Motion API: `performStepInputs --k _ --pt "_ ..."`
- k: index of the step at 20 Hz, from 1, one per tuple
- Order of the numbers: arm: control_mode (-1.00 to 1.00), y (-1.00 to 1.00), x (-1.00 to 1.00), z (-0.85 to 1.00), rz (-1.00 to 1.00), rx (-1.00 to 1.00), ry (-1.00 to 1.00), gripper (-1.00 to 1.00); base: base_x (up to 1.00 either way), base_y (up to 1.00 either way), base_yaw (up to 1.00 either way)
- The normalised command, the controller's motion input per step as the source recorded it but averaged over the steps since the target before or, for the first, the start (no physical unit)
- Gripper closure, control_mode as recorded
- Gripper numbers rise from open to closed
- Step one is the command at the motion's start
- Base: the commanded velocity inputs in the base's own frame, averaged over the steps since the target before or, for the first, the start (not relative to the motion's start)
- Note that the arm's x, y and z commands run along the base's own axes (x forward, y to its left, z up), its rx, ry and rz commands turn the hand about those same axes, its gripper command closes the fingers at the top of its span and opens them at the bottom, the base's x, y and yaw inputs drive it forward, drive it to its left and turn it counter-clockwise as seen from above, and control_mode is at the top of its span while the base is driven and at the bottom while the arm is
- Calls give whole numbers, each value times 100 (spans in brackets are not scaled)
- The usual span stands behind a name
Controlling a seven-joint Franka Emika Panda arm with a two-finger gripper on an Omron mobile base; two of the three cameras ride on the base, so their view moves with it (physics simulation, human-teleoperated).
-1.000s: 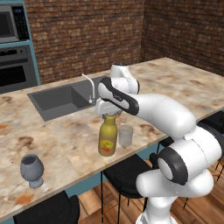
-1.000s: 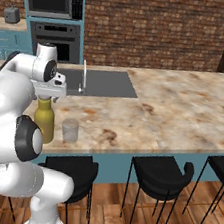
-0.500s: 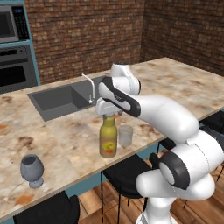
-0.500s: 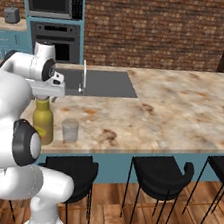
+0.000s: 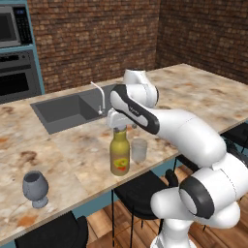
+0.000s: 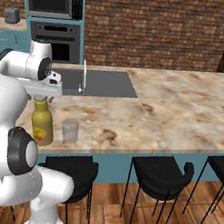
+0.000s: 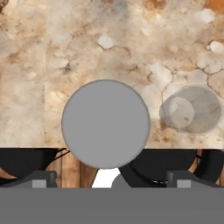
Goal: There is a wine glass and glass cup on the dining counter. Place the wine bottle next to the wine glass and the juice bottle next to the glass cup.
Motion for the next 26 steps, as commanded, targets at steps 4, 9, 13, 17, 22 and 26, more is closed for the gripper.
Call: performStepInputs --k 4,9,13,17,22,26 --pt "-100 0 -29 9 0 0 -2 -100 0 0 0" --pt "-100 0 -36 10 -3 0 -6 -100 0 0 0" --pt "-100 -1 -53 8 -7 0 -11 -100 0 0 0" --pt "-100 -5 -59 1 -11 0 -10 -100 0 0 0" --pt "-100 -12 -75 -2 -13 0 -16 -100 0 0 0" --pt "-100 -15 -75 0 -15 1 -12 -100 0 0 0"
